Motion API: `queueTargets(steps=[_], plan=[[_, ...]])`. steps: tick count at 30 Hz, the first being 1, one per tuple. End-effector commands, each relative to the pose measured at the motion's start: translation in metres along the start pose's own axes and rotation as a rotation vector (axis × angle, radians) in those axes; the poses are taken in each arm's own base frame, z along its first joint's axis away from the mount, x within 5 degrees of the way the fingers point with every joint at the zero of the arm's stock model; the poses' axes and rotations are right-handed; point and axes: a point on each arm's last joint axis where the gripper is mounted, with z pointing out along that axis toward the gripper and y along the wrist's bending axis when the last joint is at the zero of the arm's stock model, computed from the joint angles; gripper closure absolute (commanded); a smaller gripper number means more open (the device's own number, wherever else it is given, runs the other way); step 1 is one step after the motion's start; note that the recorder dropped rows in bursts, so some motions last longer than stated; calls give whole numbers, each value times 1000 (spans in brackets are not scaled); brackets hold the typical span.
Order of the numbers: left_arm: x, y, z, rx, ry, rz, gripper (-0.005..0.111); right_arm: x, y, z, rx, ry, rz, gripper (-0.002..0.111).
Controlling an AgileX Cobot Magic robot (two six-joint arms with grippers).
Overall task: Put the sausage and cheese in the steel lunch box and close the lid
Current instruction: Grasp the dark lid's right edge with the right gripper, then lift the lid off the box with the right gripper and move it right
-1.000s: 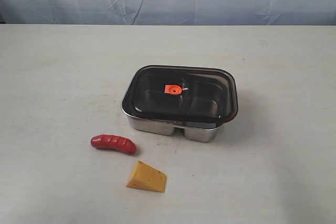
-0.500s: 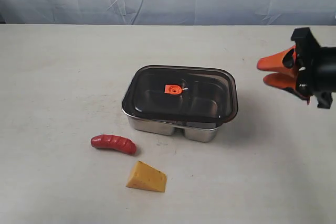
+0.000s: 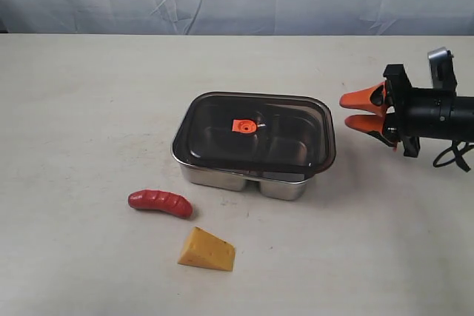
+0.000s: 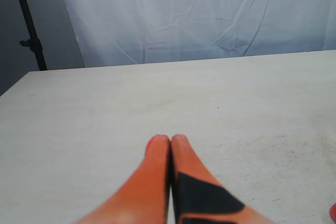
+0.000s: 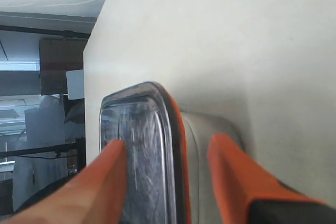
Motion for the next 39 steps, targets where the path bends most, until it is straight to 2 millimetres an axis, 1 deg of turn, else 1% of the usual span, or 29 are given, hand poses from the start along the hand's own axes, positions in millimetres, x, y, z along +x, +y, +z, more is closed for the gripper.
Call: queueTargets(steps=[1,4,7,11,18,25,26,28,32,34,39], plan=[[0,0,0,-4,-13,1,107,-6,9,18,-27,25,-61,60],[0,0,0,-4,-13,1,107,-9,11,31,-6,40,-92,60],[0,0,0,-4,-13,1,107,-13,10,39,15,39,-106,60],[0,0,0,-4,-13,1,107,-17,7,42,16,40,-105,60],[0,0,0,-4,-13,1,107,-14,-2,47,32,53,-84,60],[0,0,0,-4,-13,1,107,-9,-1,53,27,75,-88,60],[0,0,0,-4,-13,1,107,-9,-1,53,27,75,-88,62],[0,0,0,-4,-13,1,107,-9,-1,53,27,75,-88,71],[0,0,0,-4,-13,1,107,-9,-1,53,29,74,-88,98],[0,0,0,-4,-13,1,107,-9,-1,53,29,74,-88,109],[0,0,0,-4,-13,1,107,-8,3,52,-11,88,-86,109]])
